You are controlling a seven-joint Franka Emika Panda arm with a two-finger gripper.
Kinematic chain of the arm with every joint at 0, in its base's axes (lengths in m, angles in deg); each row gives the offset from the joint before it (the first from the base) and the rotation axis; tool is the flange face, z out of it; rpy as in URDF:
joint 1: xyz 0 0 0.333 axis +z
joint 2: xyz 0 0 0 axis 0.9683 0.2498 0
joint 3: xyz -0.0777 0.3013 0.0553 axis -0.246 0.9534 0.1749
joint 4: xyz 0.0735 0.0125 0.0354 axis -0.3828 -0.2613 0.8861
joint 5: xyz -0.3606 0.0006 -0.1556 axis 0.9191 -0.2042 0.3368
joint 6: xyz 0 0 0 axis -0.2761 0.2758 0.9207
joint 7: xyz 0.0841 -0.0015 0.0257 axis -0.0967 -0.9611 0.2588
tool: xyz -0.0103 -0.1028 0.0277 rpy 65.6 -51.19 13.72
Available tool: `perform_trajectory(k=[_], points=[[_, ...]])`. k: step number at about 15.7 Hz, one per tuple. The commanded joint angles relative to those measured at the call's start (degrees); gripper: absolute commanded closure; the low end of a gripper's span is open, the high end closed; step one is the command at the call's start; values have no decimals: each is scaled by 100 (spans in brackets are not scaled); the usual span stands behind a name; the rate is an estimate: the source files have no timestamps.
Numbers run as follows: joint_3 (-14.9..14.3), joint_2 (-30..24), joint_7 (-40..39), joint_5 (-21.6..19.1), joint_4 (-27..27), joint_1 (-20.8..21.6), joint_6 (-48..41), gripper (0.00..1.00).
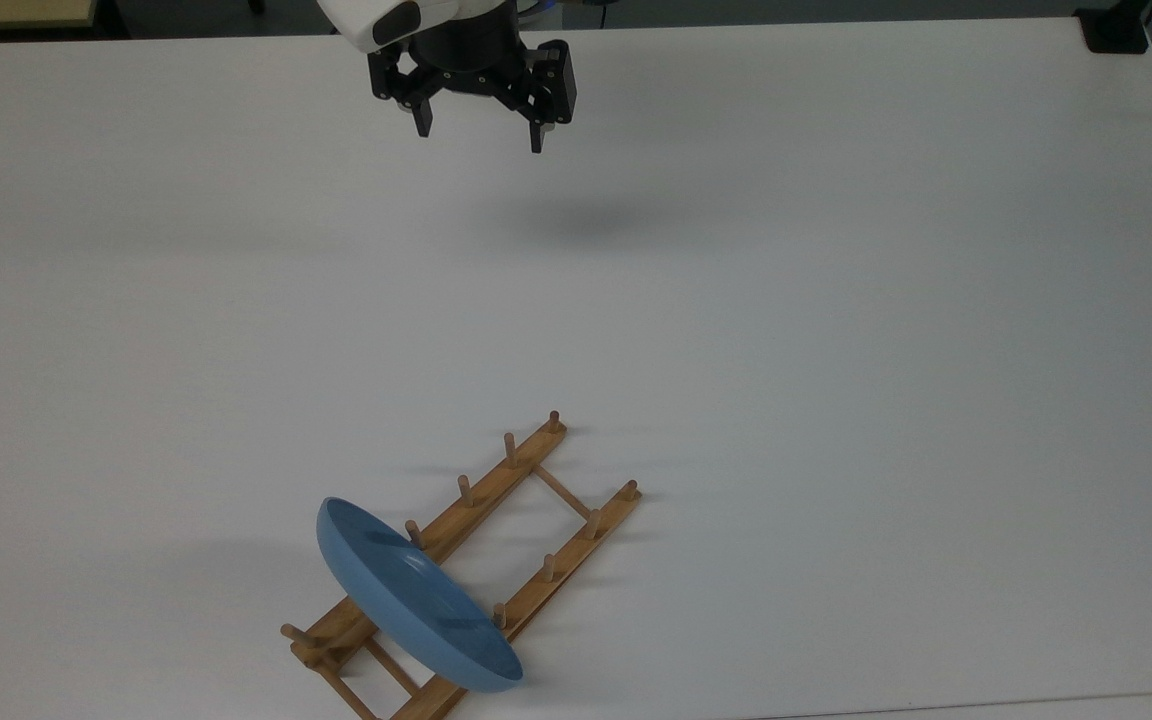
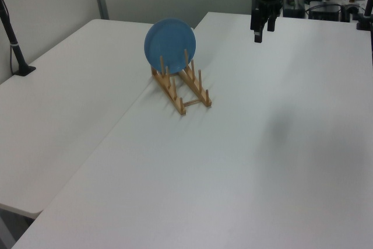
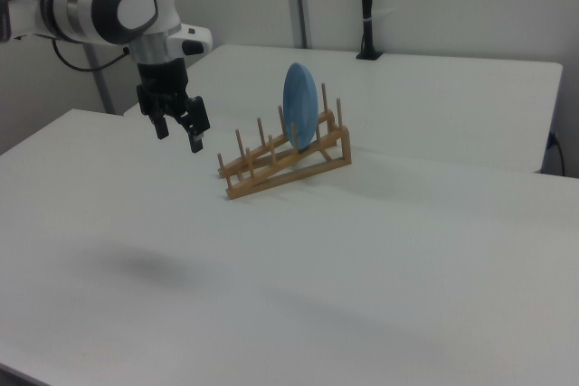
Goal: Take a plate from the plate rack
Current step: 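Move the open gripper toward the blue plate in the wooden rack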
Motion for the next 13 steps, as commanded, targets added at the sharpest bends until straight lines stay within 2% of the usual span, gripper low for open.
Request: perform_trajectory(k=[1, 10, 13], points=[[-110, -60, -308, -124, -41, 46, -83, 0], [-119, -69, -318, -71, -41, 46, -91, 0], [-128, -60, -546, -71, -23, 37, -56, 0]])
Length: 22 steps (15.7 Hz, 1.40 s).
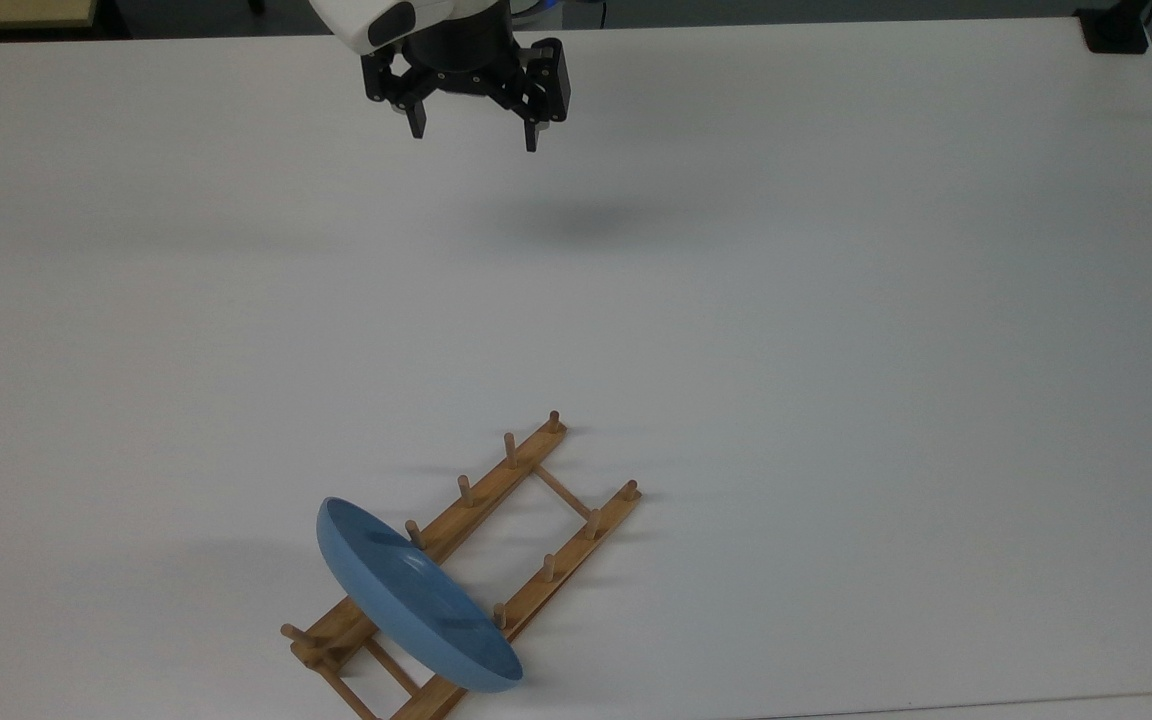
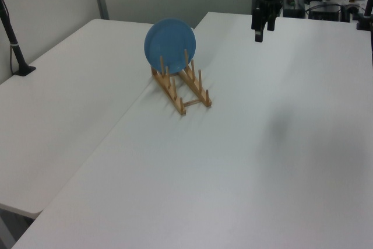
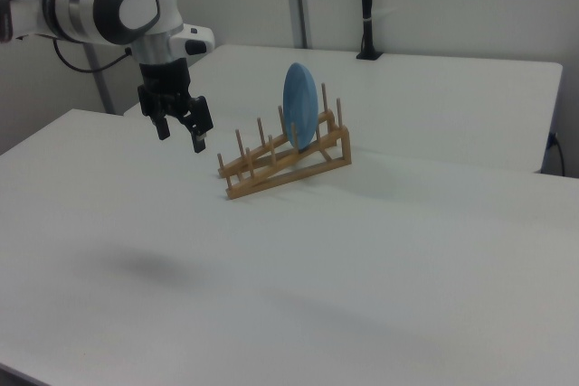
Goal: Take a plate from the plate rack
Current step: 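Move the open gripper toward the blue plate in the wooden rack, then lower the gripper onto the plate rim and close on it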
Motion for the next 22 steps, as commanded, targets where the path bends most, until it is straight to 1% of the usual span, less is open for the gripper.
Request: perform_trajectory(k=[1, 2, 3, 5, 8, 11, 14, 16, 20, 22], points=[[-103, -51, -367, -71, -14, 23, 23, 0], [-103, -51, -394, -71, -23, 15, 285, 0], [-120, 1, -403, -45, -40, 14, 896, 1], [-155, 63, -403, -27, -41, -73, 1690, 3], [-200, 116, -438, 385, -32, -73, 2640, 3], [-200, 274, -438, 578, -6, -82, 3379, 3], [-208, 624, -412, 895, 135, -82, 4266, 3], [-208, 905, -412, 1228, 406, -108, 4663, 3], [-235, 1565, -351, 2071, 1092, -144, 4945, 13], [-261, 1811, -280, 2309, 1364, -144, 4972, 16]])
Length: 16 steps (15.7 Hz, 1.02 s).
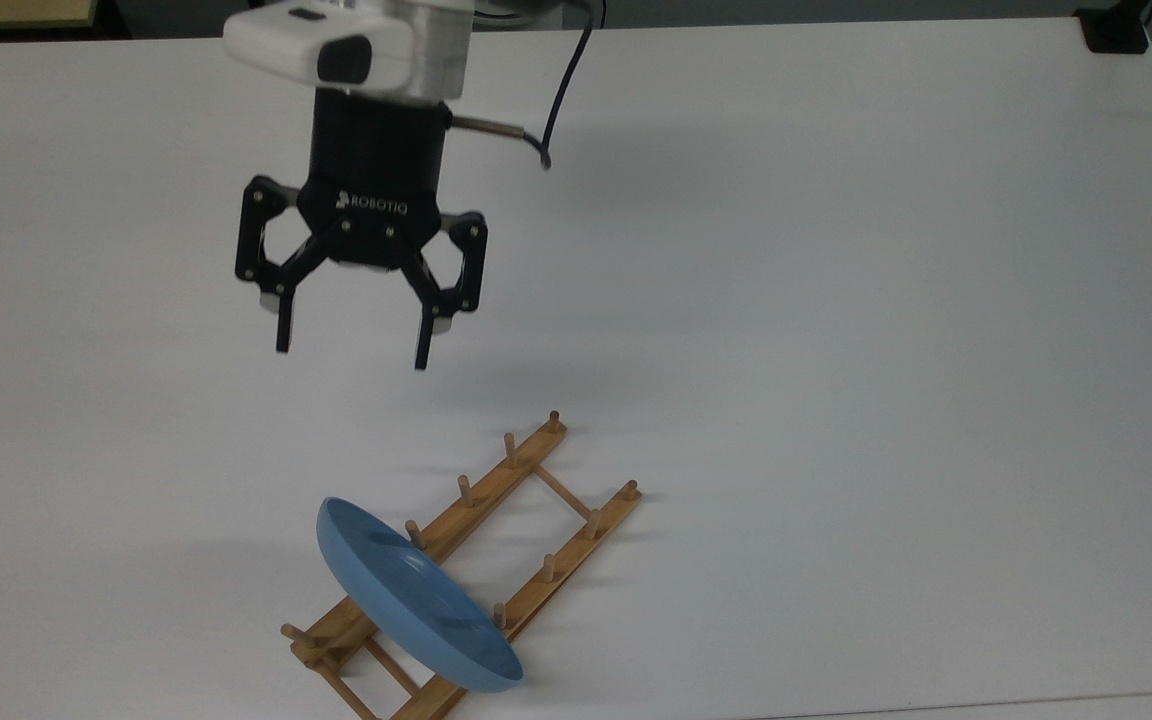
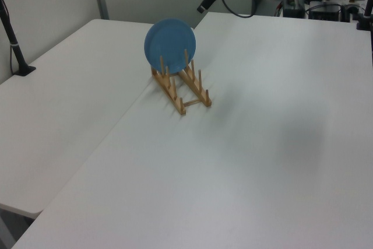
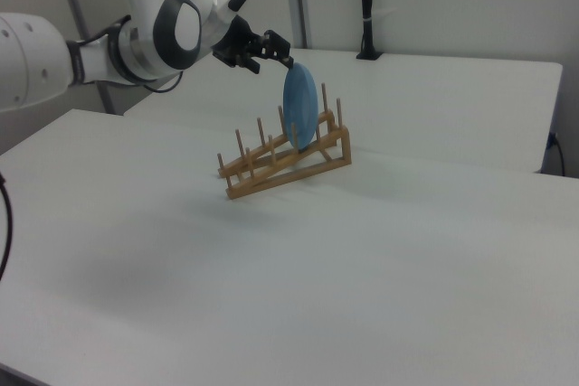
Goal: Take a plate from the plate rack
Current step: 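Lower the gripper onto the plate rim and close on it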
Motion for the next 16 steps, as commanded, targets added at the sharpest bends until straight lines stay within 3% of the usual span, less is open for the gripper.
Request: perform_trajectory(k=[1, 6, 11, 16], points=[[-106, 613, 40, 513, 724, 21, 120, 17], [-177, 1149, 356, 1145, 1277, 47, 121, 25], [-221, 1554, 1120, 2138, 1621, 39, 129, 31], [-440, 1870, 1297, 2298, 1850, 231, 129, 32]])
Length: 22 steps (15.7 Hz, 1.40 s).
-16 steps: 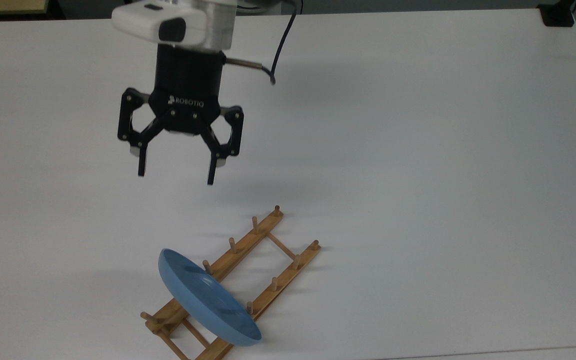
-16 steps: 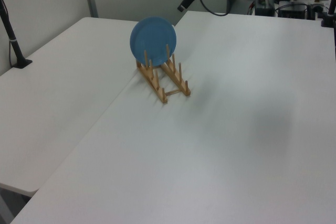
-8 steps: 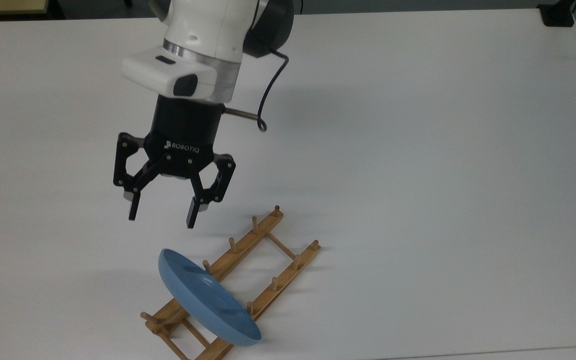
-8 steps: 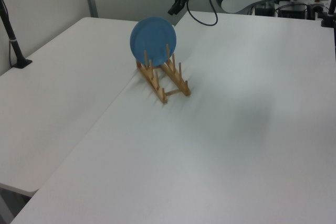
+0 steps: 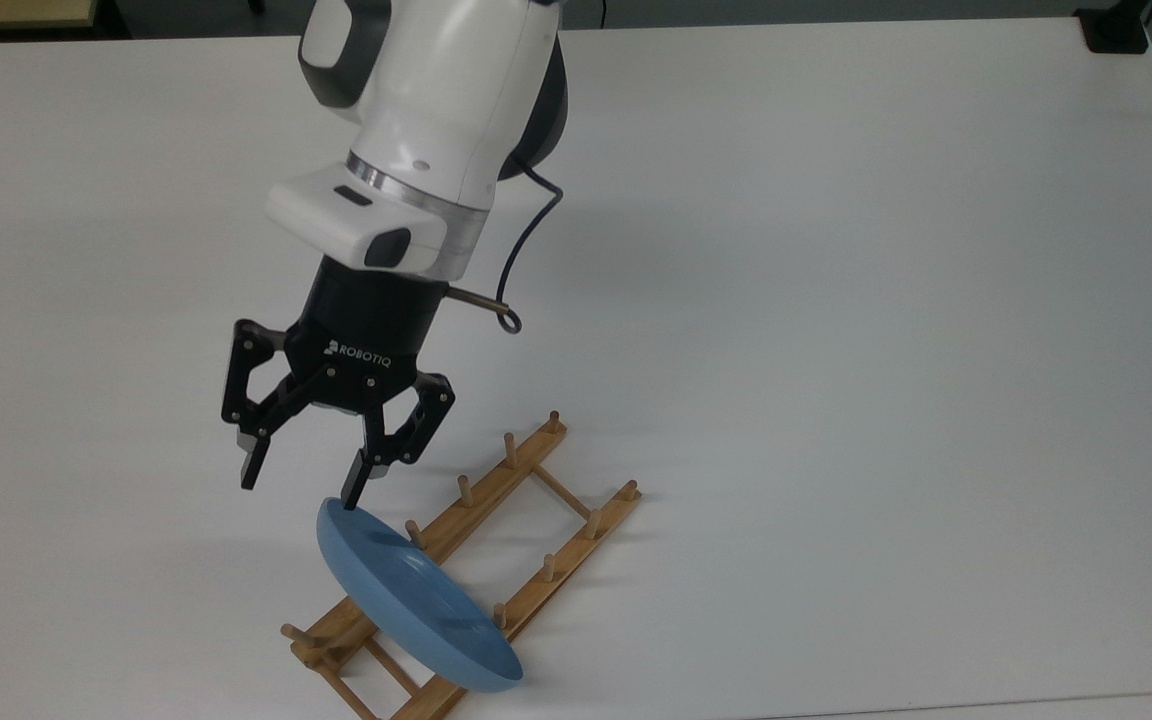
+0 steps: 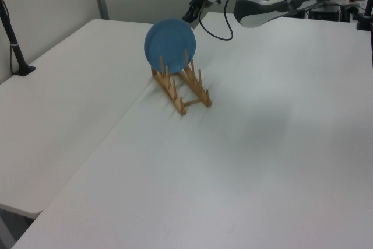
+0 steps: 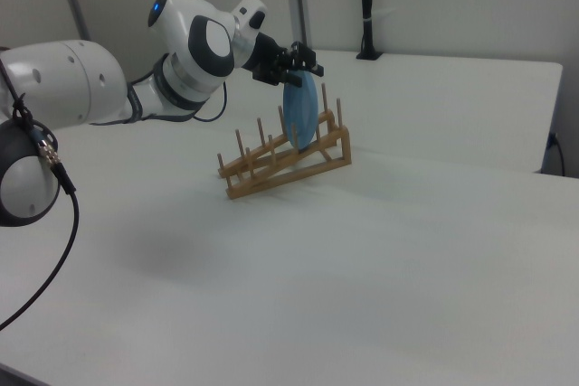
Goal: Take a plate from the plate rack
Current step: 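Lower the gripper onto the plate rim and close on it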
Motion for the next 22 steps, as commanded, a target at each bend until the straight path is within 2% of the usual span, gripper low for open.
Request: perform_trajectory(k=[1, 3, 6, 8, 12, 14, 22], points=[[-386, 316, 246, 141, 324, 311, 115, 32], [-545, 466, 412, 141, 438, 417, 115, 32], [-598, 545, 431, 150, 465, 435, 115, 33], [-598, 545, 431, 150, 500, 444, 115, 40], [-598, 589, 422, 413, 500, 444, 133, 72], [-598, 589, 422, 440, 500, 444, 168, 82], [-598, 572, 431, 493, 482, 513, 168, 89]])
